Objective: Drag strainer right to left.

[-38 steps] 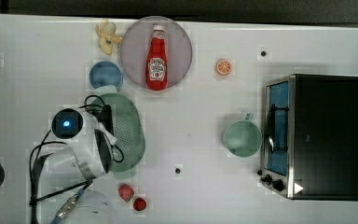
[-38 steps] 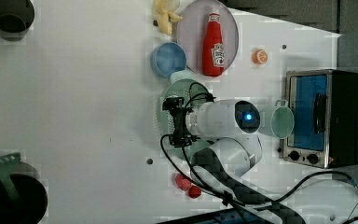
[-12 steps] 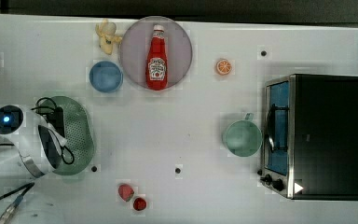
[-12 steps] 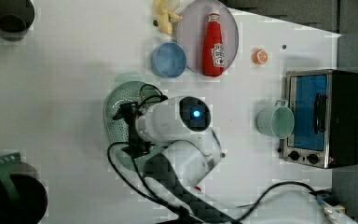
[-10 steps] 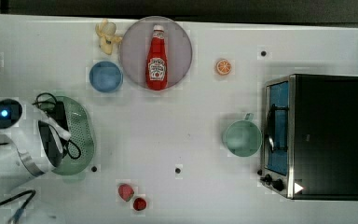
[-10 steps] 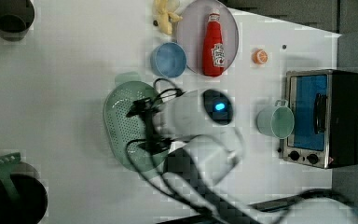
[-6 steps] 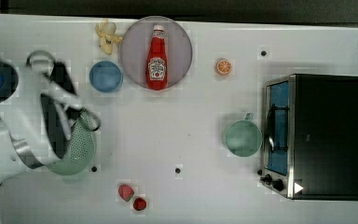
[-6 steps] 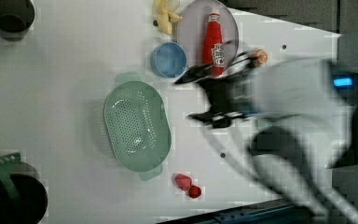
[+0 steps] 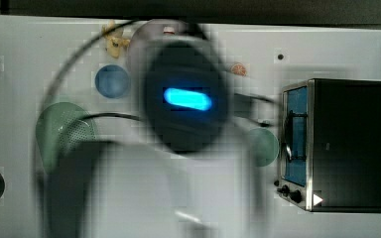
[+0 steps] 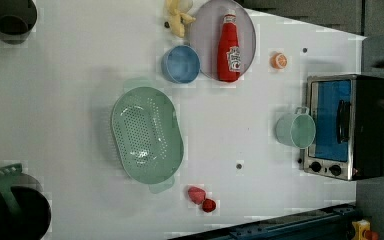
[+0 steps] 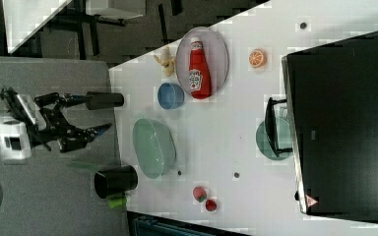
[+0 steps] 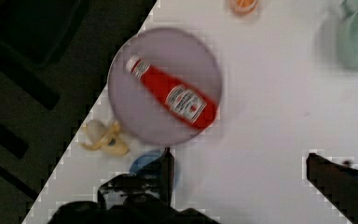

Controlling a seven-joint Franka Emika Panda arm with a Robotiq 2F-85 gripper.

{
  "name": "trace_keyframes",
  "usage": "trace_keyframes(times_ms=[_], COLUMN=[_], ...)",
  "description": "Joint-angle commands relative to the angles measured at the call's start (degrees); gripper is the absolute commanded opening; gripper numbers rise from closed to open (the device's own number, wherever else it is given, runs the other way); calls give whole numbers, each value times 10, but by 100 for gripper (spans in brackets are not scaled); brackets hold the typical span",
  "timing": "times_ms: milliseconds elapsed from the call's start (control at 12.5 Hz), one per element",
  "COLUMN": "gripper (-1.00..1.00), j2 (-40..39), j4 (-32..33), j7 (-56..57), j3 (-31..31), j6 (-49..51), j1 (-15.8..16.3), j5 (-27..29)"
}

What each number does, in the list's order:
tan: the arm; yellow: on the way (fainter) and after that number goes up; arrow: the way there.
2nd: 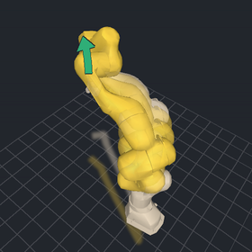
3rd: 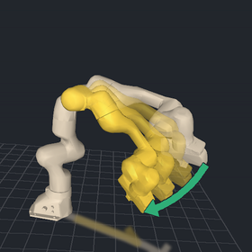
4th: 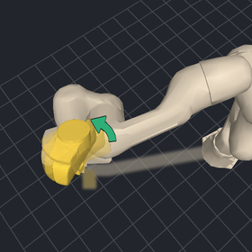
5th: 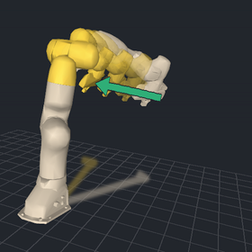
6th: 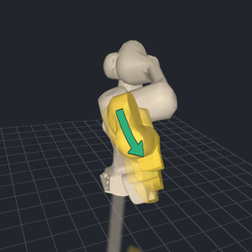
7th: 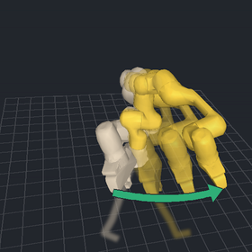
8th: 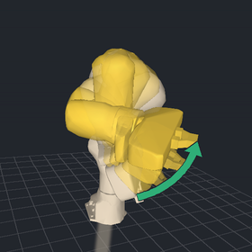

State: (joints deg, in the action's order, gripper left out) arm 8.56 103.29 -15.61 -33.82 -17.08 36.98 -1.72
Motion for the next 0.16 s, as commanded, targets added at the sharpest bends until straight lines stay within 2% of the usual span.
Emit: trace_keyframes(times_ms=[80,160], gripper=[100,100], j2=[-9,0], j4=[34,35], j7=[153,153], j3=[-33,-43], j6=[38,39], j1=[-19,-19], j5=[-35,-35])
